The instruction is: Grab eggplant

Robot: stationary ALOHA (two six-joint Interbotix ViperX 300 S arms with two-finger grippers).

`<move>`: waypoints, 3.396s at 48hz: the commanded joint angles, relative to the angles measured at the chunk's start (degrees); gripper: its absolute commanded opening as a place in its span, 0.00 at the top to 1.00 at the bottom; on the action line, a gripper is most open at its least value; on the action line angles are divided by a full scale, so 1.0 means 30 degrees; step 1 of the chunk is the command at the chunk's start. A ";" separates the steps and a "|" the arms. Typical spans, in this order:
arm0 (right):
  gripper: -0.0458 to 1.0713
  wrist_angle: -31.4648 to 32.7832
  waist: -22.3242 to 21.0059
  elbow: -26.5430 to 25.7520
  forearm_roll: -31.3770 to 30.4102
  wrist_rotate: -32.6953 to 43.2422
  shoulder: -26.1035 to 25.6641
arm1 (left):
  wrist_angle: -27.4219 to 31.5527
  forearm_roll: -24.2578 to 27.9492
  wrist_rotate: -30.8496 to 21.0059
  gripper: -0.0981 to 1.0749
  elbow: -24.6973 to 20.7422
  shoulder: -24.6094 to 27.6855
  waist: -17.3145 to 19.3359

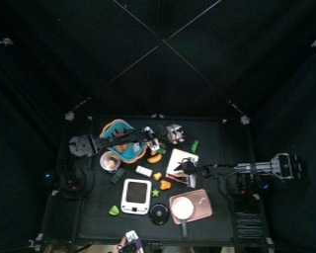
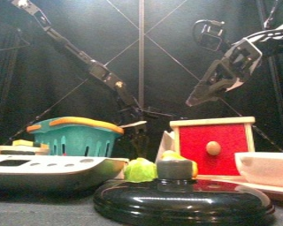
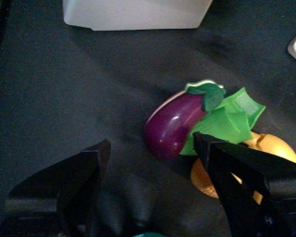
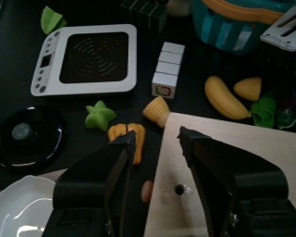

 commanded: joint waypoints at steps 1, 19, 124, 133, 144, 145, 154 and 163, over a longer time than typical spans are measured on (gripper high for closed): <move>0.24 -0.0088 -0.0059 -0.0381 0.0000 -0.0029 -0.0264 | -0.0088 0.0000 0.0000 0.04 -0.0527 -0.0205 0.0117; 0.24 -0.0088 -0.0059 -0.0410 0.0000 -0.0029 -0.0205 | 0.0059 0.0000 0.0000 0.08 -0.0469 0.0029 0.0117; 0.24 -0.0059 -0.0146 -0.0967 -0.0322 -0.0059 0.0762 | -0.2402 -0.2930 0.3604 0.08 -0.0439 -0.0088 0.0967; 0.24 -0.0059 -0.0146 -0.1025 -0.0234 0.0176 0.0410 | -0.2373 -0.2930 0.3604 0.09 -0.0410 -0.0059 0.0996; 0.24 -0.0293 -0.0146 -0.0498 -0.0117 0.0205 -0.0557 | -0.2314 -0.2959 0.3604 0.09 -0.0293 0.0000 0.0996; 0.24 -0.0293 -0.0146 -0.0469 -0.0088 0.0205 -0.0586 | -0.2314 -0.2959 0.3604 0.09 -0.0264 0.0029 0.0996; 0.24 -0.0293 -0.0146 -0.0322 0.0117 0.0176 -0.0762 | -0.2168 -0.2959 0.3574 0.09 -0.0234 0.0234 0.0967; 0.24 -0.0293 -0.0146 -0.0352 0.0117 0.0176 -0.0762 | -0.2168 -0.2930 0.3574 0.12 -0.0205 0.0234 0.0967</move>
